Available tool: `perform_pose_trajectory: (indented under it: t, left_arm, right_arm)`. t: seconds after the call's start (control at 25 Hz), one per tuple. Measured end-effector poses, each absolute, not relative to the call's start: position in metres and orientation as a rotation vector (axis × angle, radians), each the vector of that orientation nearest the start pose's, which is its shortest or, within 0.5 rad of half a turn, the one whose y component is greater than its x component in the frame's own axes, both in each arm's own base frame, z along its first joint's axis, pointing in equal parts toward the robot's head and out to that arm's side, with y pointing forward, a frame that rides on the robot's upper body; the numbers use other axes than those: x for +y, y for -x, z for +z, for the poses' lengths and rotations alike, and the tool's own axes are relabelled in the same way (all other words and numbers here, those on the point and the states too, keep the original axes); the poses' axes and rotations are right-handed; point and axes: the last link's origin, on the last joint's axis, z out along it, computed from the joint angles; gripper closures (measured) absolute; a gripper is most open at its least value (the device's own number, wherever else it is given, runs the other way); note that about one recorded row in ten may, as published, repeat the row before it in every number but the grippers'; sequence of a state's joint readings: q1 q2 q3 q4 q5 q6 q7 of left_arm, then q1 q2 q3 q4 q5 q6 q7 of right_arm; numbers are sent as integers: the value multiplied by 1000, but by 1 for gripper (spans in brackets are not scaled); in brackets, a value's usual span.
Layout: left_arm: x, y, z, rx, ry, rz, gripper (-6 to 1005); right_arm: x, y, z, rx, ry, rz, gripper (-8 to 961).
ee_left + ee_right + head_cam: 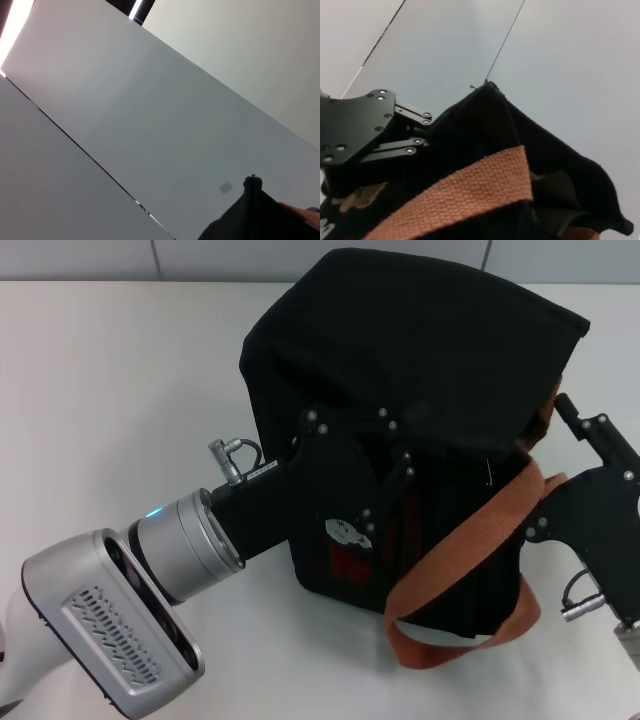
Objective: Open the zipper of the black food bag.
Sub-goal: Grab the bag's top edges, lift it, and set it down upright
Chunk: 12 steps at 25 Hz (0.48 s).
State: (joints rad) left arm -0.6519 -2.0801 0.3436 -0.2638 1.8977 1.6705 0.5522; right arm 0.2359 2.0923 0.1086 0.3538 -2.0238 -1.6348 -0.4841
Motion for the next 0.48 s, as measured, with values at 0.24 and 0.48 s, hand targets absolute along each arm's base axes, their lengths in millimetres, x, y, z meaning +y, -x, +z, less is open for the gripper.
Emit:
perform_pose_trajectory:
  t: [0.24,0.48]
  left_arm:
    - [265,190,-89,810,1991,-954,915]
    - [265,190,-89,808,1992,-954,914]
  right_arm:
    - [209,-267,-72,-201,1770,675,412]
    - [208,-267,-72,-208,1771,669,413]
